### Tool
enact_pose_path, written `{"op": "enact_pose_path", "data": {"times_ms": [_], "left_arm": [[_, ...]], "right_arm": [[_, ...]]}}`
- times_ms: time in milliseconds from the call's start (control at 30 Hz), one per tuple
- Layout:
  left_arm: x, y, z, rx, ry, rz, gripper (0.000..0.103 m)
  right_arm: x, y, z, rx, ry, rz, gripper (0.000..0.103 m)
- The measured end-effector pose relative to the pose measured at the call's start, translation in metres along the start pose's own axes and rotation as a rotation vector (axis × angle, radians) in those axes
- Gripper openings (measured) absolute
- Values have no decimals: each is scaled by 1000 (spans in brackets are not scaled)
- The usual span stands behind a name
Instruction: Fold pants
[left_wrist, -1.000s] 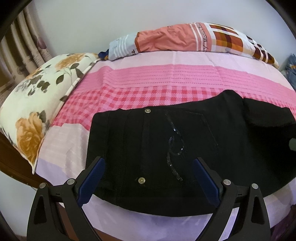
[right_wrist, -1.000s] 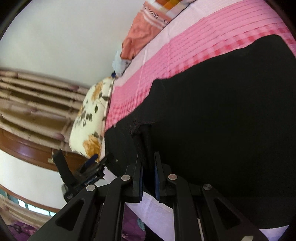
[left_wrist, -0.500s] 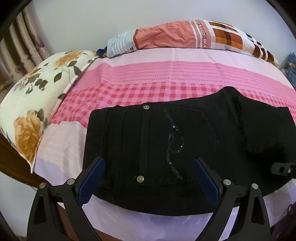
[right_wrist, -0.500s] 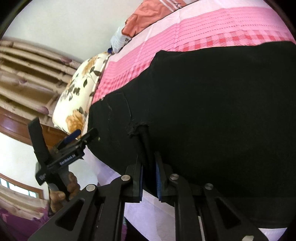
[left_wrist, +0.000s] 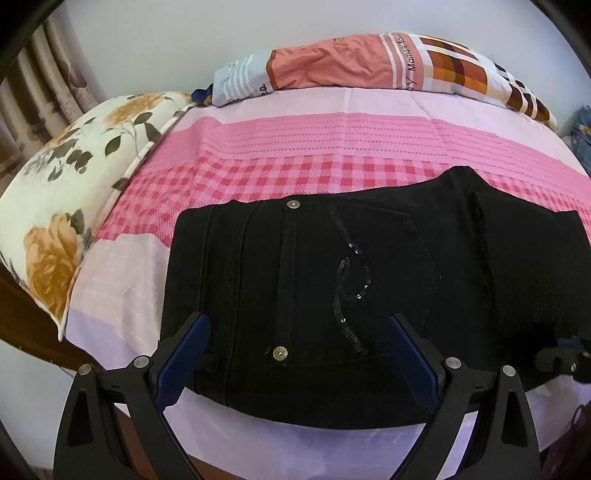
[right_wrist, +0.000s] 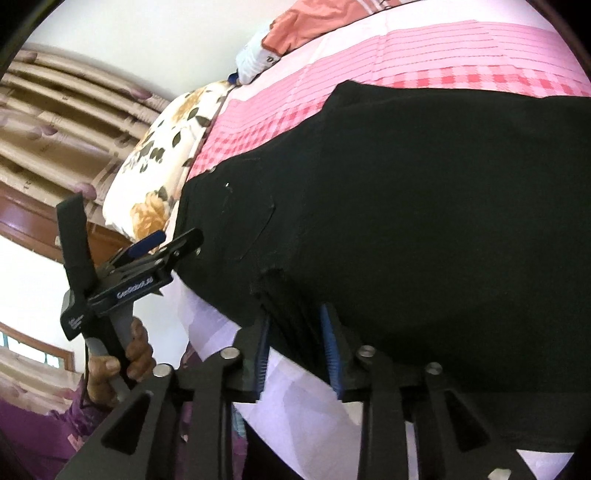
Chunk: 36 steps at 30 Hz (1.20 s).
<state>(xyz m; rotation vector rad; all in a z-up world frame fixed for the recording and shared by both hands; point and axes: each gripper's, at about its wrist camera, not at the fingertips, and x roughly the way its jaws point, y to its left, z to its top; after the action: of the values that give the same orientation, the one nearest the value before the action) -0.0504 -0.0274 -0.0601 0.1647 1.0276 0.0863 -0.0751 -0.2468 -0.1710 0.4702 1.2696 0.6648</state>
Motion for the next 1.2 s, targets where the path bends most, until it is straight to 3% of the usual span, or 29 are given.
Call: {"op": "enact_pose_path", "data": {"times_ms": [133,267,333,400,533,633,800,900,1000,1100,1200], "left_arm": [[1,1,0,0,1,-3,95],[2,1,0,8,5,2,95],[2,1,0,9,5,3,95],[1,3,0,4,-2,6,95],[2,9,1,-21,6,-10,95],[3,10,3,-28,13,-9,95],[2,23,6,-57,27,-13,95],[0,49,11,-125,36,-34,95],[-2,92,10,-213,39,-116,95],[5,136,2,-314,69,-204,95],[16,177,-13,-458,106,-367,95]], "right_arm": [[7,3,-2,-5,36,51,31],[9,-1,-4,64,86,246,32],[-4,-13,-1,126,30,334,32],[-28,-37,5,220,-79,395,33],[-64,-68,11,281,-199,314,33],[-66,-71,8,282,-201,297,33],[-35,-52,3,218,-106,291,33],[-8,-31,0,123,-19,218,34],[-2,-14,-2,27,5,150,34],[-1,-13,-3,19,2,162,42],[-1,-21,-6,57,1,170,42]]}}
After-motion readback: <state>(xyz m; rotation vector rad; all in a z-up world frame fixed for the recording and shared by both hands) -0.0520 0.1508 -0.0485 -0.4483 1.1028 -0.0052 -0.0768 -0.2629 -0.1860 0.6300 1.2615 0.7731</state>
